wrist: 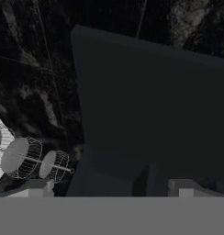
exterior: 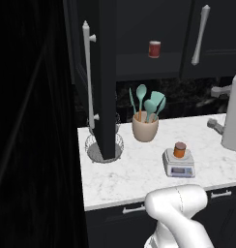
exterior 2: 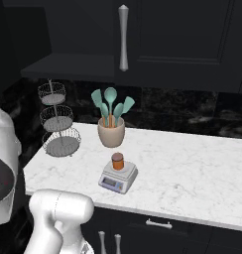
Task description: Pick the jam and place it on the digital scale for weighing, and close the cabinet.
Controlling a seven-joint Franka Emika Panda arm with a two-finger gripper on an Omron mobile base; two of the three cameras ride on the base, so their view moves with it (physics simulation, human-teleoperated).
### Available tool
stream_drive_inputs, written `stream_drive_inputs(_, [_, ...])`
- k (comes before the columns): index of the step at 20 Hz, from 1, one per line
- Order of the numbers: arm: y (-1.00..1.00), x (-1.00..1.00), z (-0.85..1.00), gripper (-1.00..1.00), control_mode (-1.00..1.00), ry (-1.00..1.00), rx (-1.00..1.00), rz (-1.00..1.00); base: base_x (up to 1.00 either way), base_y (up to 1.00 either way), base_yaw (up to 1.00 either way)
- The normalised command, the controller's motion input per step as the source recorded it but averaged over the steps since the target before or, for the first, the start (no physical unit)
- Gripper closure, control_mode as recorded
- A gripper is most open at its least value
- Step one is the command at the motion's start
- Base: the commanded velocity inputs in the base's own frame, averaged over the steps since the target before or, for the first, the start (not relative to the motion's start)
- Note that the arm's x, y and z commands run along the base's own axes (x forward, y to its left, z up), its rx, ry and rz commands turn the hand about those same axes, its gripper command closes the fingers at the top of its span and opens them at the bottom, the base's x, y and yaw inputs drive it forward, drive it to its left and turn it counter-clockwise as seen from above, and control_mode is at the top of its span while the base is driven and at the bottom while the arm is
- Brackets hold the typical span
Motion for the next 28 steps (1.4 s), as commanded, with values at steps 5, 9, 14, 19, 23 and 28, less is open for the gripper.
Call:
stream_drive_inputs(5, [1.00, -0.51, 0.00, -1.00, -1.00, 0.06, -0.06, -0.02, 0.00, 0.00, 0.00])
stream_drive_inputs(9, [1.00, -0.40, 0.00, -1.00, -1.00, 0.27, 0.02, 0.01, 0.00, 0.00, 0.00])
stream_drive_inputs(14, [1.00, -0.09, 0.04, -1.00, -1.00, 0.41, 0.04, 0.10, 0.00, 0.00, 0.00])
stream_drive_inputs(19, [0.98, -0.15, 0.10, -1.00, -1.00, 0.10, 0.02, 0.05, 0.00, 0.00, 0.00])
stream_drive_inputs(23, [0.99, 0.01, 0.00, -1.00, -1.00, 0.09, 0.04, 0.01, 0.00, 0.00, 0.00])
stream_drive_inputs(28, [0.77, 0.74, 0.00, -1.00, -1.00, 0.07, 0.00, -0.01, 0.00, 0.00, 0.00])
